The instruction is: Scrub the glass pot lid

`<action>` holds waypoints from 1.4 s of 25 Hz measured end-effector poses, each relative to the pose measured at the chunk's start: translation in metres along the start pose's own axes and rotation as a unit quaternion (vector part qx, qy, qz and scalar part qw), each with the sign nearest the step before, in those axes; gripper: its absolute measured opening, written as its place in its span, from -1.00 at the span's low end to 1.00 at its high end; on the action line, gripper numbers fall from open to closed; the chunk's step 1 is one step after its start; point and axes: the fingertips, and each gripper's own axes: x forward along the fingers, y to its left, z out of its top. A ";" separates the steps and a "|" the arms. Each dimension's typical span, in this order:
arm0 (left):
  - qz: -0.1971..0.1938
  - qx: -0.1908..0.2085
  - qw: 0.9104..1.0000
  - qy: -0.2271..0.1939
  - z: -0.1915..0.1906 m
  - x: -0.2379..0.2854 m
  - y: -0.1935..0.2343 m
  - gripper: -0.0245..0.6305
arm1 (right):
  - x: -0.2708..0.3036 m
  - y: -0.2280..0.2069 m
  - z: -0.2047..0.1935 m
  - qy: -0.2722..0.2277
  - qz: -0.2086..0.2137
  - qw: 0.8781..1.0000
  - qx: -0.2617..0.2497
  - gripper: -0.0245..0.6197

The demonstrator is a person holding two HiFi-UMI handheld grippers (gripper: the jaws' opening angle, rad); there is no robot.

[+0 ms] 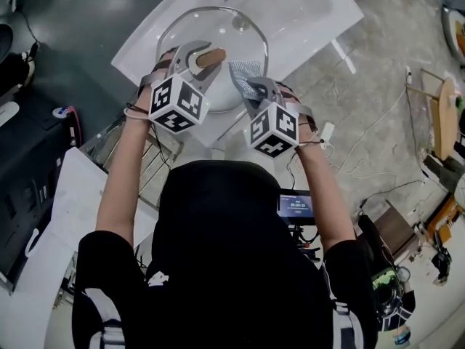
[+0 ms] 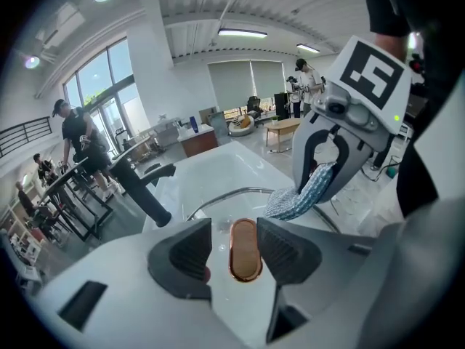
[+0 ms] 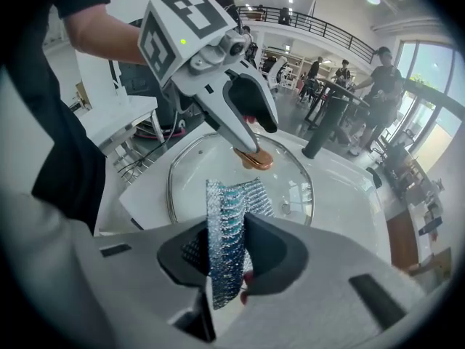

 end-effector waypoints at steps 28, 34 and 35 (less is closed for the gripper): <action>0.166 -0.102 0.966 -0.170 0.127 -0.179 0.055 -0.82 | -0.208 -0.100 0.154 -0.319 -0.133 0.923 0.172 -0.70; 0.192 -0.119 0.945 -0.237 0.164 -0.216 0.076 -0.86 | -0.259 -0.116 0.186 -0.383 -0.166 0.892 0.170 -0.70; 0.193 -0.127 0.941 -0.248 0.169 -0.222 0.079 -0.87 | -0.265 -0.118 0.189 -0.391 -0.171 0.888 0.171 -0.70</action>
